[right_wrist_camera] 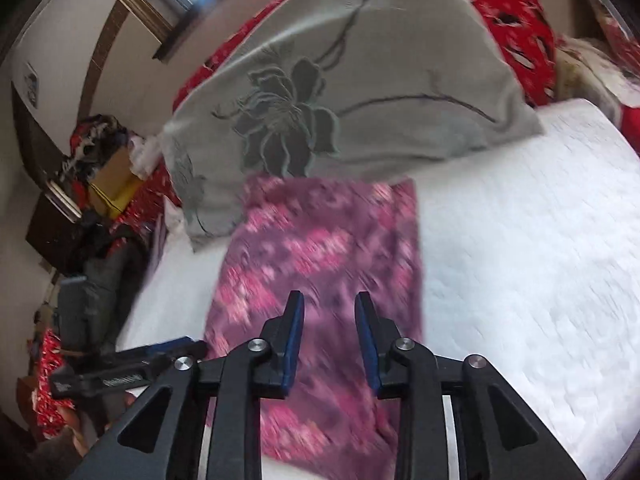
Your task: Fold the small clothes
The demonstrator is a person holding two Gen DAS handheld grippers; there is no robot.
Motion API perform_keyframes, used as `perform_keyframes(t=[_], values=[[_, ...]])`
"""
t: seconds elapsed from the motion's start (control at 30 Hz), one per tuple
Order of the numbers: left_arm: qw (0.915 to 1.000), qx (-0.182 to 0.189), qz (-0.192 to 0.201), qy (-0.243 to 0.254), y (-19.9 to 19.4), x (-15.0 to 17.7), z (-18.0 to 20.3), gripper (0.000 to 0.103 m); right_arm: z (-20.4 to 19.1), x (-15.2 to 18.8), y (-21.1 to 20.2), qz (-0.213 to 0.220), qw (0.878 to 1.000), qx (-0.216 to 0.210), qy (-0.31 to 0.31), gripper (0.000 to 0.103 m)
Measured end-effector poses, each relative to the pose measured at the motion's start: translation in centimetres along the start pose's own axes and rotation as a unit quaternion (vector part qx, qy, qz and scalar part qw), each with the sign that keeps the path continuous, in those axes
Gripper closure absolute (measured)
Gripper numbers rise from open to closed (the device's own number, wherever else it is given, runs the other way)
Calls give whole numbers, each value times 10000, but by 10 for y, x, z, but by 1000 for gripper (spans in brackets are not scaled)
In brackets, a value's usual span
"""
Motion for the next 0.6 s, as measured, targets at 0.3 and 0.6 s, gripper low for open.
perform_keyframes(t=[0.3,0.6], values=[[9987,197,438,-183,-10,-33,-16,32,33,-7,46,-376,9976,585,-37,67],[9989,-425,121,166,41,-71,-7,31,43,-61,92,-320,9959,833,118,94]])
Point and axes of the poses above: each gripper's, at about its wrist camera, not at the fingertips, and y roughly the way its jaws point, z to its right, x to its underside, the point moved 10 cm from there along y, roughly the way its jaws point, and after that the axes turned 4 degrees about y, right-handed, at the moved point
